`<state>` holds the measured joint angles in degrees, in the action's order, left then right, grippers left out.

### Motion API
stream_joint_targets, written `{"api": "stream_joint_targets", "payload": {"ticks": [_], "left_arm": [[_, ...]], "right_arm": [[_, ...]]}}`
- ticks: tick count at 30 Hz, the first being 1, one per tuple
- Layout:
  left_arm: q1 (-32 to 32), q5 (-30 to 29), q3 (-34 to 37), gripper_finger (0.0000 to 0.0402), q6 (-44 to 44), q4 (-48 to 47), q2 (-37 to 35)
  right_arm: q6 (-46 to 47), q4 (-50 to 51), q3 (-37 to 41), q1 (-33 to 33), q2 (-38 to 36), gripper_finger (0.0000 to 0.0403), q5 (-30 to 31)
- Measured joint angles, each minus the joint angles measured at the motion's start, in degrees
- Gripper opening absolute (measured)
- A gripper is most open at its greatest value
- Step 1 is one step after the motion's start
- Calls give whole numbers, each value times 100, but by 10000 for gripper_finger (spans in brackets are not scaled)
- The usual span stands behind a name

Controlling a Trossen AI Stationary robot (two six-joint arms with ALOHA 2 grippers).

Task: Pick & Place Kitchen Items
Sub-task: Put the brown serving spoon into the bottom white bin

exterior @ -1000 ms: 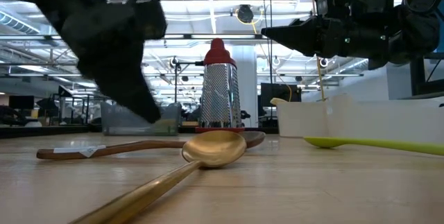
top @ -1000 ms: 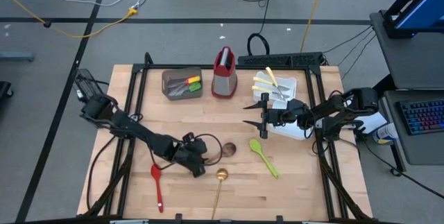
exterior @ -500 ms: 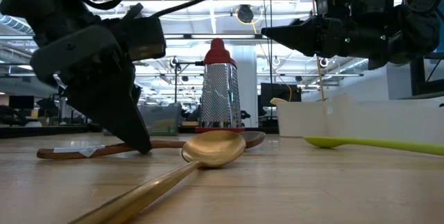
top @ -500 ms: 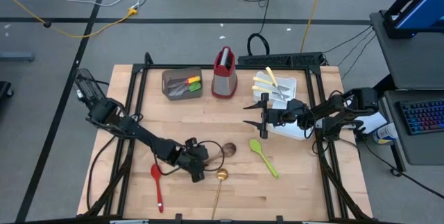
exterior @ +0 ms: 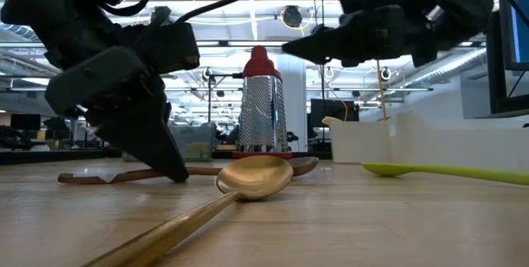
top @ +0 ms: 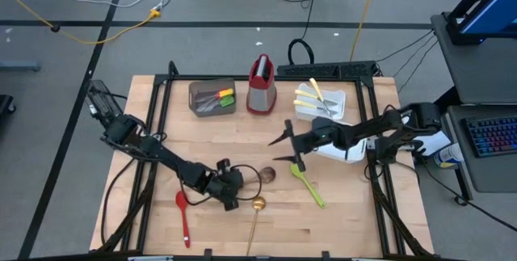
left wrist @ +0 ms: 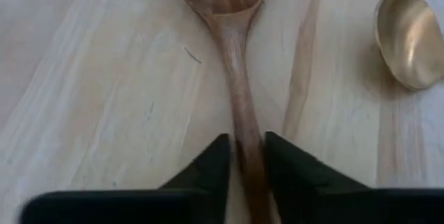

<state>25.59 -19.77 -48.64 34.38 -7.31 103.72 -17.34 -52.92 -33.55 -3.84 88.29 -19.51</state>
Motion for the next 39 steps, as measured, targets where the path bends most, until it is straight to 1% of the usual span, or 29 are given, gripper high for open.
{"api": "stream_joint_targets", "payload": {"ticks": [3, 4, 7, 11, 13, 16, 20, 25, 28, 30, 34, 35, 39], "left_arm": [[-58, 35, 7, 33, -71, -7, -70], [-88, 72, 7, 23, -133, 0, -92], [-206, 45, -12, 23, -275, -36, -215], [-361, 4, -203, 39, -693, -51, -383], [-451, 7, -325, 39, -1050, -69, -483], [-648, 4, -571, 29, -1582, -78, -467], [-924, -99, -979, 28, -2220, -93, -467], [-1204, -562, -1268, 39, -2923, -416, -446], [-1291, -623, -1375, 37, -3296, -322, -448], [-1302, -623, -1418, 34, -3492, -265, -448], [-1290, -679, -1502, 36, -3709, -104, -448], [-1280, -713, -1516, 38, -3732, -87, -448], [-1249, -694, -1534, 40, -3800, 89, -456]], "right_arm": [[-11, 917, -336, 188, 2, 235, -1], [-64, 1113, -406, 248, 0, 234, 0], [-349, 1318, -467, 429, 0, 231, 94], [-458, 1328, -469, 665, 0, 231, 881], [-447, 1324, -469, 730, 0, 231, 1202], [-457, 1255, -469, 775, 2, 231, 1522], [-250, 1323, -471, 780, 0, 231, 1493], [24, 1512, -471, 809, 0, 231, 1511], [36, 1689, -471, 809, 2, 231, 1620], [47, 1818, -471, 812, 3, 231, 1948], [271, 1916, -469, 812, 194, 231, 3009], [278, 1888, -469, 804, 247, 231, 3167], [100, 1689, -465, 777, 532, 231, 3263]]}}
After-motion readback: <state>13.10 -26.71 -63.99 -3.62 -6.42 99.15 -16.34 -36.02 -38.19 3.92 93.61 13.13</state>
